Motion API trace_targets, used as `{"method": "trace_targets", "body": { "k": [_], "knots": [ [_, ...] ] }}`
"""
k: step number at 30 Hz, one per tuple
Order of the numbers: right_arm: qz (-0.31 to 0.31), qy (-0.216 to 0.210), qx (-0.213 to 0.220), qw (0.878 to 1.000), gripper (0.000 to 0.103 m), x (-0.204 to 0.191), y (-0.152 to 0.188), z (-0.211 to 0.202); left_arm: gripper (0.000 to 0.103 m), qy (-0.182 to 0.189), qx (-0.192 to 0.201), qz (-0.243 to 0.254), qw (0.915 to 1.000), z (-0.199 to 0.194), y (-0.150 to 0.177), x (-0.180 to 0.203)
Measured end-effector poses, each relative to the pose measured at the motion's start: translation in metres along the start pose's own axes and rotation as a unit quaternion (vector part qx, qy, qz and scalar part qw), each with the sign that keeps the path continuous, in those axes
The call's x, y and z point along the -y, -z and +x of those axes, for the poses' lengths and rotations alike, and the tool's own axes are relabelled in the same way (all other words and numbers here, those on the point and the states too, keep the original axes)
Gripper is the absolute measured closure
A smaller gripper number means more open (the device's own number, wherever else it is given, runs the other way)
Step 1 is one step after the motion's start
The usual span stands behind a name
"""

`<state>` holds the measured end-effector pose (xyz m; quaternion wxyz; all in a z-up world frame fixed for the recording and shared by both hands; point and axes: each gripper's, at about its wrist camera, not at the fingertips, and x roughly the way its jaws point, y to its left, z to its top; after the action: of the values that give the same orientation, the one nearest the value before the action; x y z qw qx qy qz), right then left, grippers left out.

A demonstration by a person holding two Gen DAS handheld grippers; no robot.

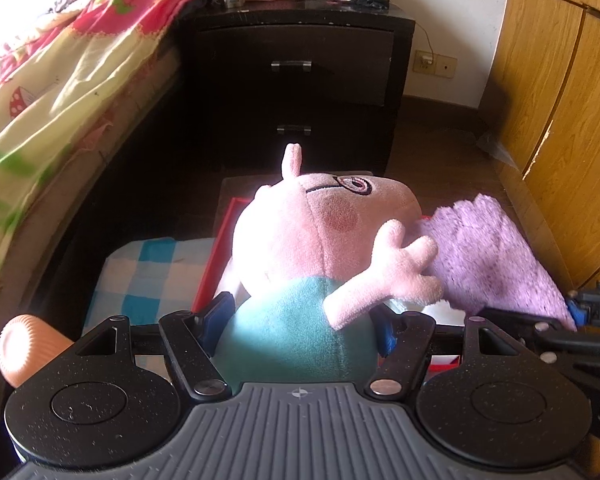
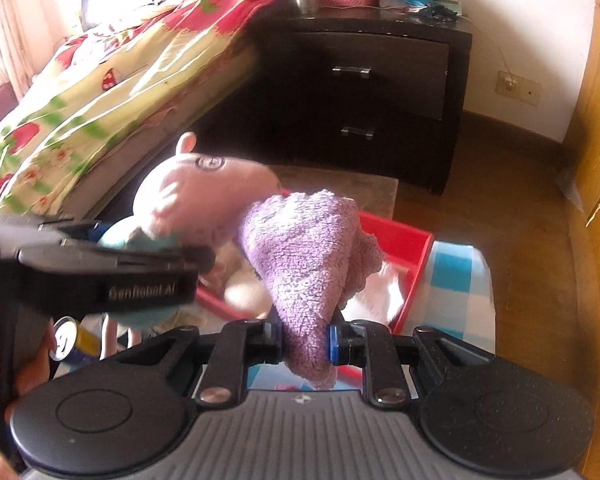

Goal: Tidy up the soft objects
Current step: 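Lift the lilac towel with the right gripper and carry it over the red box, then open the left gripper to drop the pig while the right gripper drops the towel into the box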

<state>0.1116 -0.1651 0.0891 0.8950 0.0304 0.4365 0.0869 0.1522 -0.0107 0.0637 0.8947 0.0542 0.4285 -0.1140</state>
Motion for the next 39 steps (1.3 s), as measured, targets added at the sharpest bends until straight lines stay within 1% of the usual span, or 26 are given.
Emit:
{"method": "trace_targets", "body": {
  "k": [4, 5, 8, 9, 11, 13, 15, 16, 19, 21, 23, 25, 26, 28, 30, 35, 37, 39],
  "knots": [
    [0.005, 0.004, -0.005, 1.0, 0.103, 0.005, -0.007, 0.017, 0.04, 0.0, -0.006, -0.003, 1.0, 0.013, -0.005, 0.001],
    [0.005, 0.005, -0.006, 1.0, 0.103, 0.006, -0.009, 0.022, 0.042, 0.0, -0.002, -0.001, 1.0, 0.014, -0.006, 0.001],
    [0.008, 0.012, -0.01, 1.0, 0.103, 0.01, -0.014, 0.037, 0.041, -0.003, 0.0, 0.003, 1.0, 0.023, -0.013, 0.003],
    [0.009, 0.015, -0.012, 1.0, 0.103, 0.011, -0.016, 0.042, 0.039, -0.005, -0.003, 0.003, 1.0, 0.028, -0.015, 0.003],
    [0.01, 0.021, -0.019, 1.0, 0.103, 0.013, -0.017, 0.055, 0.039, -0.009, -0.007, -0.001, 0.9999, 0.037, -0.018, 0.002],
    [0.014, 0.02, -0.028, 0.999, 0.103, 0.015, -0.016, 0.066, 0.036, -0.005, -0.005, -0.006, 1.0, 0.043, -0.019, 0.001],
    [0.017, 0.015, -0.04, 0.999, 0.103, 0.017, -0.017, 0.08, 0.03, -0.003, -0.003, -0.006, 1.0, 0.046, -0.019, 0.0],
    [0.022, 0.014, -0.044, 0.999, 0.101, 0.019, -0.017, 0.086, 0.029, -0.004, -0.002, -0.006, 1.0, 0.048, -0.02, -0.001],
    [0.03, 0.015, -0.046, 0.998, 0.088, 0.021, -0.017, 0.096, 0.029, -0.004, 0.001, -0.004, 1.0, 0.049, -0.021, -0.001],
    [0.027, 0.017, -0.046, 0.998, 0.083, 0.02, -0.016, 0.098, 0.028, -0.007, 0.002, -0.005, 1.0, 0.049, -0.023, -0.002],
    [0.027, 0.028, -0.043, 0.998, 0.069, 0.02, -0.016, 0.098, 0.028, -0.01, 0.005, -0.01, 0.9999, 0.048, -0.023, -0.003],
    [0.029, 0.036, -0.034, 0.998, 0.068, 0.022, -0.016, 0.094, 0.027, -0.011, 0.004, -0.01, 0.9999, 0.047, -0.023, -0.004],
    [0.03, 0.038, -0.031, 0.998, 0.068, 0.023, -0.017, 0.093, 0.025, -0.017, 0.004, -0.008, 0.9998, 0.048, -0.022, -0.005],
    [0.026, 0.058, -0.028, 0.998, 0.068, 0.024, -0.016, 0.092, 0.025, -0.033, 0.007, -0.003, 0.9994, 0.049, -0.021, -0.005],
    [0.02, 0.07, -0.03, 0.997, 0.068, 0.024, -0.016, 0.092, 0.024, -0.056, 0.011, 0.003, 0.9984, 0.051, -0.022, -0.008],
    [0.029, 0.071, -0.036, 0.996, 0.068, 0.028, -0.015, 0.098, 0.024, -0.103, 0.009, -0.005, 0.9946, 0.063, -0.026, -0.024],
    [0.027, 0.072, -0.036, 0.996, 0.068, 0.028, -0.015, 0.1, 0.027, -0.121, 0.009, -0.009, 0.9926, 0.067, -0.028, -0.03],
    [0.03, 0.07, -0.037, 0.996, 0.068, 0.029, -0.014, 0.102, 0.029, -0.123, 0.007, -0.022, 0.9921, 0.067, -0.029, -0.037]
  ]
}}
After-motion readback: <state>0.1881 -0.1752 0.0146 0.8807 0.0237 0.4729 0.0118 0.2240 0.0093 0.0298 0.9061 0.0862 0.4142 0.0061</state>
